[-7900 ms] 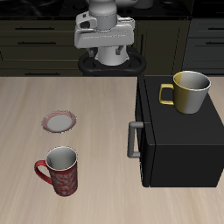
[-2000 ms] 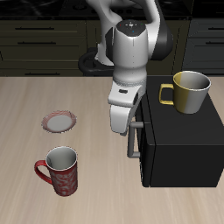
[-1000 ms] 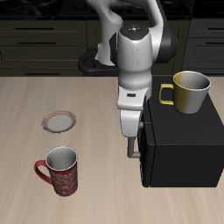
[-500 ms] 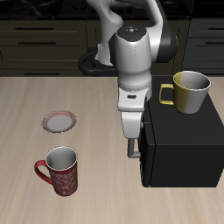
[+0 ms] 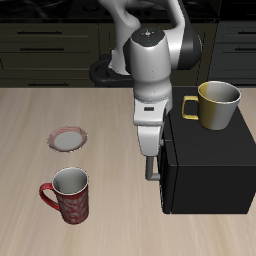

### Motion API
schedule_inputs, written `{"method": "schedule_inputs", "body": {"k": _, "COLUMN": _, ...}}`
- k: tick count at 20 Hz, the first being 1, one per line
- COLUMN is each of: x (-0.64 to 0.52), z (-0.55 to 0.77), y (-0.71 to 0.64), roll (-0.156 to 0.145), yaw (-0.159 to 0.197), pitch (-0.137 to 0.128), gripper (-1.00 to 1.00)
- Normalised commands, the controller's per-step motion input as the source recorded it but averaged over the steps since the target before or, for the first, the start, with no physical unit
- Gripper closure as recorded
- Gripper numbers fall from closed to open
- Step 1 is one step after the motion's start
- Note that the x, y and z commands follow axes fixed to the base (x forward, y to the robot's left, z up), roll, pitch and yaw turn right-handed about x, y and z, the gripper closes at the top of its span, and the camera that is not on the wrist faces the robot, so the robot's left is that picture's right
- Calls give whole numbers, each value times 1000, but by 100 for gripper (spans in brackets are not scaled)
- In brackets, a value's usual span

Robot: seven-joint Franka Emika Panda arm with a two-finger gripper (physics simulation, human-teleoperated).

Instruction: Open the microwave

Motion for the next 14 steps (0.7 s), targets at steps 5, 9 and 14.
{"method": "schedule_inputs", "body": {"k": 5, "x": -36, "z": 251, "y": 21, "roll": 17, "yaw": -67, "pitch": -36, "gripper": 100}}
{"method": "schedule_inputs", "body": {"k": 9, "x": -74, "z": 212, "y": -108, "roll": -18, "yaw": -153, "pitch": -27, "gripper": 100}}
{"method": "schedule_inputs", "body": {"k": 14, "x": -58, "z": 97, "y": -161, "roll": -17, "yaw": -88, "pitch": -3, "gripper": 100}}
